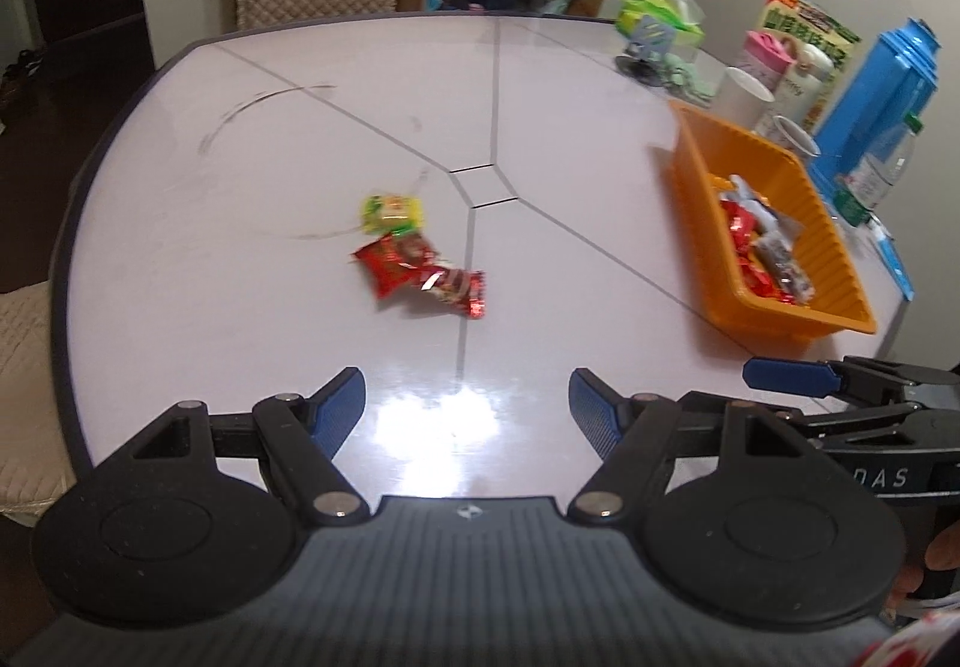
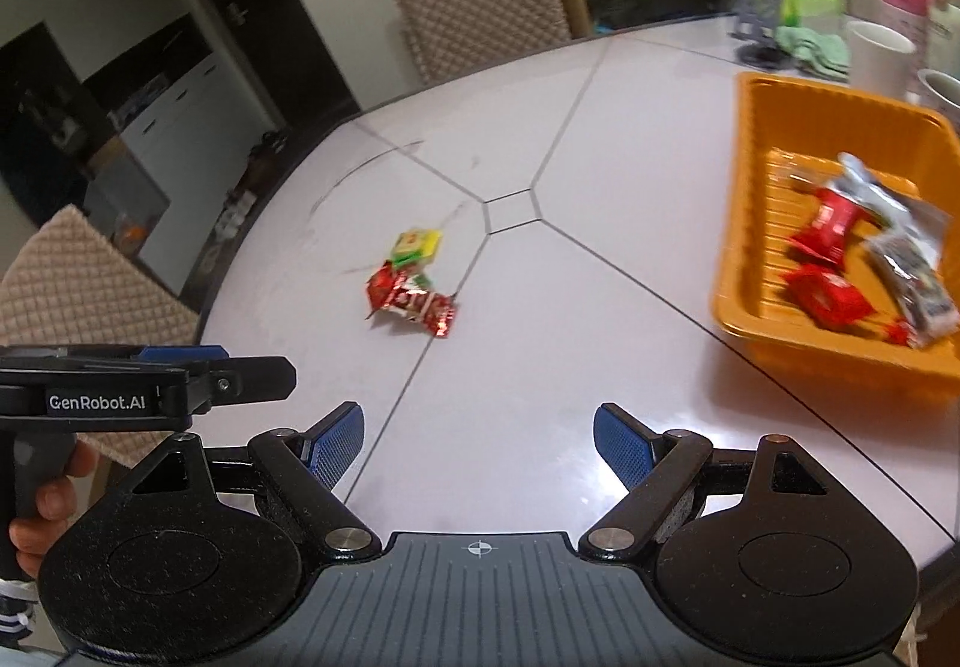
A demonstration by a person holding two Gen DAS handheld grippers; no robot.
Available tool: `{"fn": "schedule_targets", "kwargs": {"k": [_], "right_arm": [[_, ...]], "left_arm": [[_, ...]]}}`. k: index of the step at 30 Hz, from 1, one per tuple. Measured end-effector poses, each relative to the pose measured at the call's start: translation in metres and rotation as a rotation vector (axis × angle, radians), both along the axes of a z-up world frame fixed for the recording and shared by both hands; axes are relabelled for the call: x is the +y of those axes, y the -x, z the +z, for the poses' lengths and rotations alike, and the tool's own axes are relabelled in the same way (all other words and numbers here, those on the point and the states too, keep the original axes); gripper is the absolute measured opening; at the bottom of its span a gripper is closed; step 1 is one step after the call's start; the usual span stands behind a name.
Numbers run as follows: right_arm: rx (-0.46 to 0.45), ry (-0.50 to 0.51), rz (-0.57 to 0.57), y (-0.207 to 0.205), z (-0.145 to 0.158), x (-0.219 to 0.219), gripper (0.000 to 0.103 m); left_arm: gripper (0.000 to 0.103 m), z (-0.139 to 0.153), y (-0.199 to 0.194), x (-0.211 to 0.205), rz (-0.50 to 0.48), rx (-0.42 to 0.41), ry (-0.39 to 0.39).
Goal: Organize snacks
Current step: 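Move both open grippers back toward the remaining snacks on the table, then grasp the red-white candy pack with the right gripper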
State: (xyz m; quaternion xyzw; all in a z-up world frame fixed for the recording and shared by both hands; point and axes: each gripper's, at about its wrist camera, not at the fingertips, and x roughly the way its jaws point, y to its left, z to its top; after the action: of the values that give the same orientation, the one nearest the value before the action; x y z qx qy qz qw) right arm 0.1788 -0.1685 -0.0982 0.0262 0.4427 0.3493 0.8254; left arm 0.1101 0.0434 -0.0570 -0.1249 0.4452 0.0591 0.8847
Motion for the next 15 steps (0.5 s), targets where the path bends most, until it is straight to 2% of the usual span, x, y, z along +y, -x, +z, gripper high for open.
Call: {"fn": "schedule_targets", "kwargs": {"k": [15], "right_arm": [[-0.065, 0.042, 0.140, -0.020, -0.027, 0.058, 0.083]], "left_arm": [[0.072, -0.018, -0.011, 0.030, 0.051, 0.032, -0.037]]}}
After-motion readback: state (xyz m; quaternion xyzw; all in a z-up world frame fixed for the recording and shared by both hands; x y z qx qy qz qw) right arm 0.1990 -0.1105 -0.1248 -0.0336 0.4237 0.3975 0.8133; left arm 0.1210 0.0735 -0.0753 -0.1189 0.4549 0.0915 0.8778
